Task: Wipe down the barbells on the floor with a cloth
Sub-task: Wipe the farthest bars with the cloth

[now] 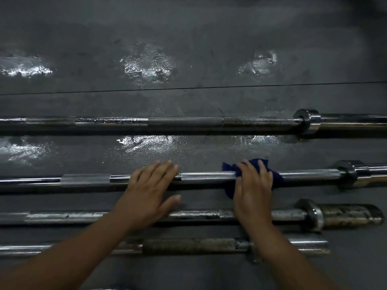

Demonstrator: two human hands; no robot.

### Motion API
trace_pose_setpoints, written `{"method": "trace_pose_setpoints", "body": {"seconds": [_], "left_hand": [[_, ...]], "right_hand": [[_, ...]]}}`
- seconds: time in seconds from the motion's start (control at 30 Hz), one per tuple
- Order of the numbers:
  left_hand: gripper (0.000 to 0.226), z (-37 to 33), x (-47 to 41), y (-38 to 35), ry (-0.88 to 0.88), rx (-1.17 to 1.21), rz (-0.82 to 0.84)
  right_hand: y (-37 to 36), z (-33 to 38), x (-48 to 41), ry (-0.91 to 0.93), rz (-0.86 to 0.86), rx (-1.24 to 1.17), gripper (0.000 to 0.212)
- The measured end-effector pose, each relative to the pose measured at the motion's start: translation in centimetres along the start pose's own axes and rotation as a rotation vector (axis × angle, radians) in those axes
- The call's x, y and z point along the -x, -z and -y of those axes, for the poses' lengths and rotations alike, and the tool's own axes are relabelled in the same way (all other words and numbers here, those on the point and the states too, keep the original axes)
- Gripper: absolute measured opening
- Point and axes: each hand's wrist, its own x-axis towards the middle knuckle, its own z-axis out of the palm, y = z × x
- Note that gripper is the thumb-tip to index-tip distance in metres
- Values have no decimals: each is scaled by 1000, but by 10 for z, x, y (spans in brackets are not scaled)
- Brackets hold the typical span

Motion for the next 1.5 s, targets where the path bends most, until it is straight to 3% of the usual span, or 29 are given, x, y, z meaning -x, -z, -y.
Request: {"method": "trace_pose_setpoints", "body": {"seconds": [0.13, 0.27, 0.4, 0.47, 0.53, 0.6, 0.67, 0.73, 0.8, 0.83, 0.93, 1.03, 1.2, 1.3, 1.4, 1.43, 1.5], "left_hand": [[77, 17, -37, 18, 0, -35, -33], [71, 30, -45, 27, -21, -73, -85], [83, 28, -39, 18, 26, -74, -85], [86, 27, -44, 17, 47, -57, -83], [86, 23, -45, 18, 59, -54, -84], [81, 19, -44, 18, 75, -27, -124], [74, 17, -46, 19, 98, -15, -190], [70, 16, -48, 24, 107, -34, -206], [66, 14, -56, 31, 83, -62, -184], [63, 10, -60, 33, 63, -61, -170], [67, -13, -68, 32, 6, 8, -78], [79, -30, -65, 25, -16, -67, -11], [86, -28, -53, 27, -59, -81, 39], [95, -26, -47, 38, -78, -10, 178], [102, -23, -43, 53, -127, -29, 303], [101, -25, -44, 56, -131, -60, 324], [90, -42, -50, 56, -105, -114, 321]], "right_hand": [[12, 3, -48, 105, 31, -35, 32], [27, 0, -86, 4, 11, -384, 33], [24, -27, -79, -73, -190, -161, 25], [7, 1, -79, -149, -166, -89, 34], [-17, 52, -67, 15, -67, -28, 34], [-35, 87, -47, 365, -9, 23, 36], [-25, 69, -57, 516, 65, 41, 36], [-6, 29, -69, 372, 15, 138, 26], [9, 10, -67, 104, -78, 112, 28], [8, 15, -62, 54, -98, 73, 30], [-3, 44, -45, 173, -49, 55, 32], [6, 33, -53, 263, 68, 101, 39], [22, -19, -55, 149, -61, 4, 15], [42, -62, -56, -19, -93, 28, 18], [64, -100, -56, -327, -168, -88, 54], [67, -102, -55, -355, -179, -99, 55], [62, -84, -48, -176, -63, 6, 38]]}}
